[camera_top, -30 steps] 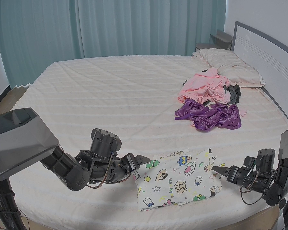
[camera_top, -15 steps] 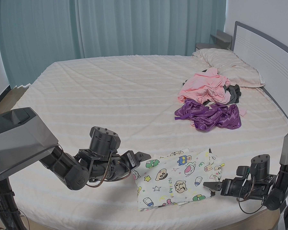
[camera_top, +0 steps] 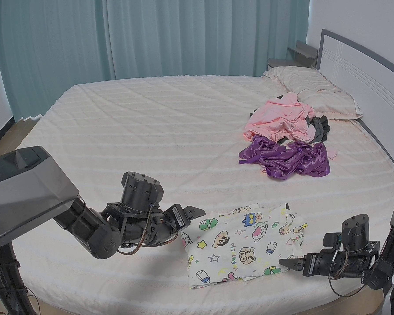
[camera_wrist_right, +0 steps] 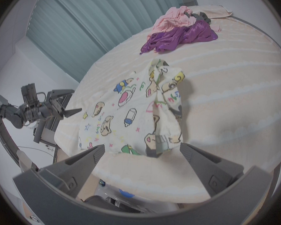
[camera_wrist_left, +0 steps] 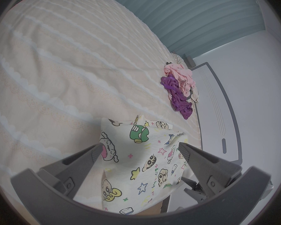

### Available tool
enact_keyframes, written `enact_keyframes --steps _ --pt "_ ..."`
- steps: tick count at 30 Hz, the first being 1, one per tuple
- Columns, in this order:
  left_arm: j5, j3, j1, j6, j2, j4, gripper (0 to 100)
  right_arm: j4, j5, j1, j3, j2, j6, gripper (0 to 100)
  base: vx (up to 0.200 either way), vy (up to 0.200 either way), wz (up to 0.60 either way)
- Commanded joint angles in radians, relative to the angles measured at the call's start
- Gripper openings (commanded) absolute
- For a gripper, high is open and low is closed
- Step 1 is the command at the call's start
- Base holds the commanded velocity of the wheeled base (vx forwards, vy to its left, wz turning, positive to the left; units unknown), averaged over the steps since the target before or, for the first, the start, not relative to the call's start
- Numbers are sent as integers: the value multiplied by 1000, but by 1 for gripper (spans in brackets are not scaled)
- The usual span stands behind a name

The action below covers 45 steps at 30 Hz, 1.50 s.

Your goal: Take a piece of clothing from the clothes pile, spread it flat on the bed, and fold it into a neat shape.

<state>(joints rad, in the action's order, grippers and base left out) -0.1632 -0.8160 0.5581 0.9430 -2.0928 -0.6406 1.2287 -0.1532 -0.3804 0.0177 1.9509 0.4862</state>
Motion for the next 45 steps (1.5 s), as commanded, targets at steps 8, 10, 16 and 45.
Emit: enact_keyframes --steps 8,10,16,45 --pt "1 0 0 -1 -10 -2 100 -80 -2 -35 -18 -27 -34 100 0 0 0" --pt "1 0 2 -1 -9 -1 100 -91 -3 -58 -18 -49 -31 100 0 0 0" --pt "1 0 2 -3 -12 -1 100 -91 -12 -91 -15 -3 -14 100 0 0 0" --pt "1 -8 0 0 -23 -1 100 218 72 -66 -16 232 12 0 0 0 0"
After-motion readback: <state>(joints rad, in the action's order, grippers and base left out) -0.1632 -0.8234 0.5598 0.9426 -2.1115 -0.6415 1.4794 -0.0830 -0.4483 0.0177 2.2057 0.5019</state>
